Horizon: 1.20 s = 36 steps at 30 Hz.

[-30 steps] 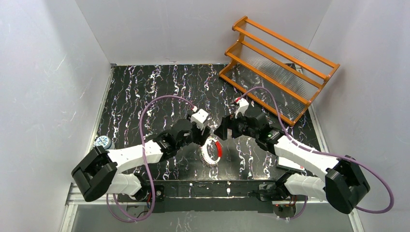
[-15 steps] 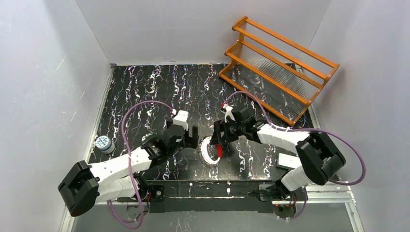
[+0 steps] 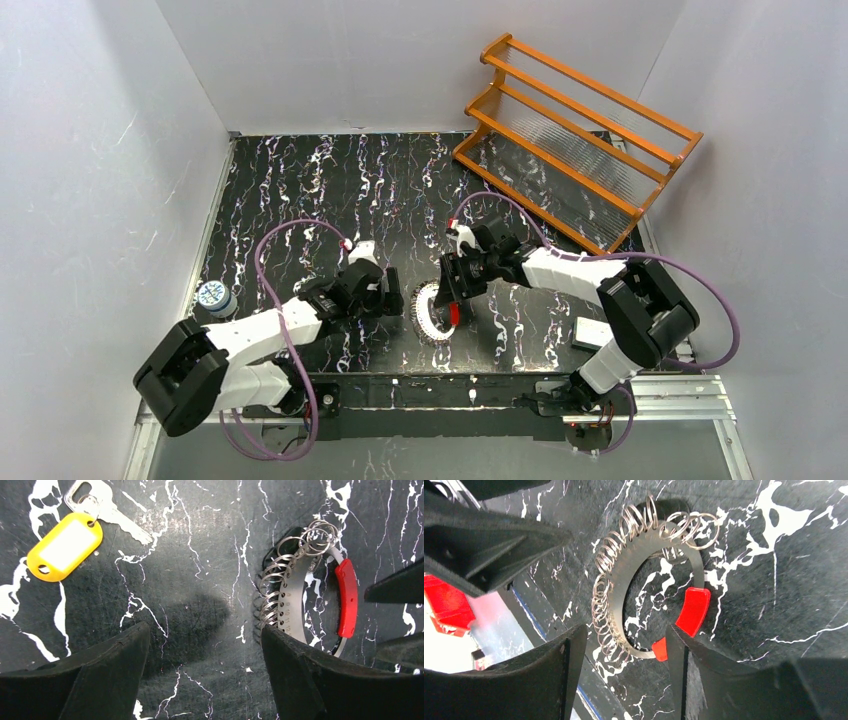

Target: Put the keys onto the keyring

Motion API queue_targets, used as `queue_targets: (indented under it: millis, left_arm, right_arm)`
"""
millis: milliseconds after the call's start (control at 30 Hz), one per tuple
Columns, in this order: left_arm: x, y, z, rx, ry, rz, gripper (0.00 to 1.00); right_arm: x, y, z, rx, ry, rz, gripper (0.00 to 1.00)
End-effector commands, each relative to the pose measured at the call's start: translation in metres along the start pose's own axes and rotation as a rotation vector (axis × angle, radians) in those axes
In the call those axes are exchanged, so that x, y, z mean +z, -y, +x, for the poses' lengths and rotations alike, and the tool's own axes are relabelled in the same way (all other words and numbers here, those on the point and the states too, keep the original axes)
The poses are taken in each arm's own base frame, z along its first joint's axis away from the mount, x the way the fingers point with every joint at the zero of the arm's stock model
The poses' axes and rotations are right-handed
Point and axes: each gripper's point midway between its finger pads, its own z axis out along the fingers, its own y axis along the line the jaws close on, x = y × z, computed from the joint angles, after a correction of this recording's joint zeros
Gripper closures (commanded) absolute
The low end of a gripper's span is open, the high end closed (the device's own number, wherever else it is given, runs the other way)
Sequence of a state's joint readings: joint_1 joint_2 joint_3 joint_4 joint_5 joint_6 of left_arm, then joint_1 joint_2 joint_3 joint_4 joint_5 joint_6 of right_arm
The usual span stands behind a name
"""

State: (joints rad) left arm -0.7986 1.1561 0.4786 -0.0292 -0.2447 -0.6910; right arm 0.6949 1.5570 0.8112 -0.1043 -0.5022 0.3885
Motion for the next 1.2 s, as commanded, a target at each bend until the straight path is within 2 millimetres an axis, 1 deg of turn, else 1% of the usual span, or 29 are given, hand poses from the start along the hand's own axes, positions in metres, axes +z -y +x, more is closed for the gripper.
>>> queue_targets:
  millis: [0, 67, 100, 200, 333, 567, 633, 833, 933, 1000, 1167]
  left_arm:
    - [0.006, 0.006, 0.01, -0.119, -0.074, 0.075, 0.22]
    - [0.007, 0.01, 0.009, -0.172, -0.083, 0.116, 0.23]
    - [0.007, 0.012, 0.006, -0.196, -0.074, 0.142, 0.24]
    - [0.007, 0.016, 0.006, -0.25, -0.073, 0.202, 0.26]
    - [0.005, 0.019, 0.007, -0.289, -0.054, 0.246, 0.32]
    - [0.005, 0.015, 0.012, -0.312, -0.044, 0.251, 0.44]
    - [0.006, 0.016, 0.014, -0.326, -0.049, 0.263, 0.48]
    - [0.008, 0.016, 0.024, -0.344, -0.078, 0.272, 0.53]
    - [0.008, 0.017, 0.025, -0.35, -0.078, 0.28, 0.53]
    - [0.008, 0.017, 0.024, -0.349, -0.075, 0.28, 0.54]
    - [0.008, 0.017, 0.023, -0.348, -0.069, 0.282, 0.53]
  right_arm:
    - [-0.003, -0.011, 0.001, 0.004, -0.041, -0.048, 0.35]
    - [-0.004, -0.013, 0.004, 0.016, -0.055, -0.059, 0.4]
    - [-0.004, -0.014, 0.005, 0.025, -0.058, -0.062, 0.42]
    - [-0.003, -0.017, 0.006, 0.043, -0.068, -0.078, 0.47]
    - [0.002, -0.018, 0.006, 0.049, -0.088, -0.081, 0.53]
    - [0.009, -0.02, 0.006, 0.053, -0.129, -0.083, 0.62]
    - [0.01, -0.022, 0.012, 0.061, -0.156, -0.085, 0.63]
    - [0.014, -0.031, 0.035, 0.129, -0.251, -0.067, 0.63]
    - [0.015, -0.038, 0.046, 0.178, -0.295, -0.063, 0.63]
    - [0.016, -0.039, 0.052, 0.2, -0.31, -0.046, 0.63]
    - [0.016, -0.033, 0.061, 0.242, -0.321, -0.004, 0.61]
